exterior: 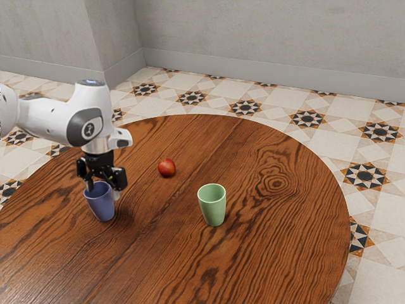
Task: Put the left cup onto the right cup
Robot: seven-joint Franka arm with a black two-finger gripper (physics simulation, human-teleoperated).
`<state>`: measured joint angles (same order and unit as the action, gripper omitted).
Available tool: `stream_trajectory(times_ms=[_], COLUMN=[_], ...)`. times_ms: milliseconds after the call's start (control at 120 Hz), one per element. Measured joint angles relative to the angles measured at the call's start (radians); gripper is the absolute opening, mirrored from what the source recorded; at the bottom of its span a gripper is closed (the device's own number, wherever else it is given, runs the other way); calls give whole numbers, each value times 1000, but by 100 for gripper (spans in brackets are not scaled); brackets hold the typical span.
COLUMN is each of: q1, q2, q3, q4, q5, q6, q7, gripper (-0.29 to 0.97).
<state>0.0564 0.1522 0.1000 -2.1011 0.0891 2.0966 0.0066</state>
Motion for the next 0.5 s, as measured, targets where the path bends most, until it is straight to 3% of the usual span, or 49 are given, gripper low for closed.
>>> stream_trajectory(times_ms=[392, 500], q1=[0, 1], q2=[80, 78], q3=[-1, 0], q4=[2, 9], q5=[-6, 5], q6=[117, 132], q7=[-11, -12], gripper=[67, 42])
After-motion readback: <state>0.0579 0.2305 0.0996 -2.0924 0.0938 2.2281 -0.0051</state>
